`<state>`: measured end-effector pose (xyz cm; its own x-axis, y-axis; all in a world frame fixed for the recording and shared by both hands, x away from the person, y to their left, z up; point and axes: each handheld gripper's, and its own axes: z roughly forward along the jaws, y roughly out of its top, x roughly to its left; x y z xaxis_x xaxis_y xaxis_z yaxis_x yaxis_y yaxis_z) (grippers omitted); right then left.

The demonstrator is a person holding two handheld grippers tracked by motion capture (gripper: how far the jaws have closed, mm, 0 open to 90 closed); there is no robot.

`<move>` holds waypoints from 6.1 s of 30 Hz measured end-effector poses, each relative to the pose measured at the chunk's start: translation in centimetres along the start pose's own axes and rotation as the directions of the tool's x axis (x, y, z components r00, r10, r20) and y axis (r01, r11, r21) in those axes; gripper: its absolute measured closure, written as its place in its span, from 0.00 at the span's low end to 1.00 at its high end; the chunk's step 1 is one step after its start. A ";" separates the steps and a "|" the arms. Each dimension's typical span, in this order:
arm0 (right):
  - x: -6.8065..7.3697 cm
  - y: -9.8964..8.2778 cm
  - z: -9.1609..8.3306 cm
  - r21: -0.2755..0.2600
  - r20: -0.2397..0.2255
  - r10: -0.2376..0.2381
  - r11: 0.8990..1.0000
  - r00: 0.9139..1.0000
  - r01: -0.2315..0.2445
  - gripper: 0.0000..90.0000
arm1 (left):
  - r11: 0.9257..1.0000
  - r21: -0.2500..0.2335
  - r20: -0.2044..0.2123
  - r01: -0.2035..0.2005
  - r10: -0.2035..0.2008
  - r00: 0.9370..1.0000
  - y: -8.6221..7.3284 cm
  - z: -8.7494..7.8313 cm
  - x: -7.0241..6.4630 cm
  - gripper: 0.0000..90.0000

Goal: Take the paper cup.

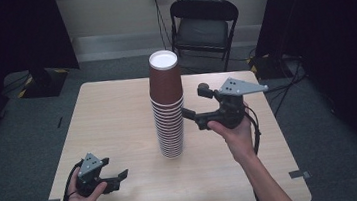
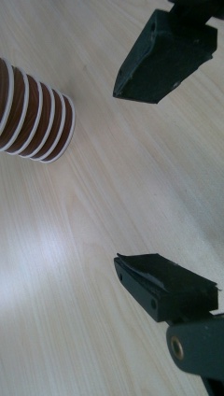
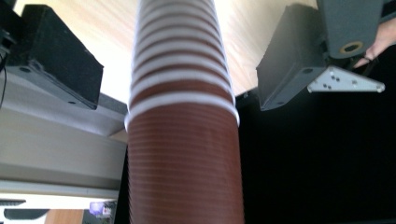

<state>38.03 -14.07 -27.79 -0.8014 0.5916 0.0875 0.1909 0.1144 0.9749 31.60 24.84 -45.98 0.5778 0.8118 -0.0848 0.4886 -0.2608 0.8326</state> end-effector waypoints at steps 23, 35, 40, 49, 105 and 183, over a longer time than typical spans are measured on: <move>-0.4 5.0 6.2 0.001 -0.044 -0.024 1.000 0.999 0.024 0.14 | 1.000 -0.011 0.015 -0.009 0.009 1.000 0.0 0.0 0.1 0.18; -0.4 4.2 8.4 0.075 -0.040 -0.025 0.997 0.999 0.027 0.10 | 1.000 -0.017 0.015 -0.013 0.013 1.000 0.0 -0.1 0.1 0.18; -0.5 4.0 8.6 0.069 -0.043 -0.019 0.997 0.999 0.022 0.10 | 1.000 -0.017 0.015 -0.009 0.009 1.000 0.0 -0.1 0.1 0.18; -0.5 3.7 8.8 0.075 -0.043 -0.036 0.996 0.998 0.039 0.09 | 0.999 -0.031 0.005 -0.007 0.007 1.000 0.0 -0.4 0.2 0.19; 0.1 8.5 6.8 -0.096 -0.015 -0.010 0.995 1.000 0.009 0.14 | 0.999 -0.002 -0.003 0.046 -0.046 0.999 0.0 0.2 0.5 0.17; -2.4 1.0 -3.0 -0.063 0.083 0.153 0.987 0.985 -0.148 0.14 | 0.998 -0.056 0.059 -0.008 0.012 0.998 0.8 0.9 -1.7 0.23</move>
<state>38.45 -17.71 -26.41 -0.7128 0.6665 0.2184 0.2716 -0.0248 0.9621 31.57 22.76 -45.65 0.6212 0.7763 -0.1073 0.4461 -0.2377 0.8628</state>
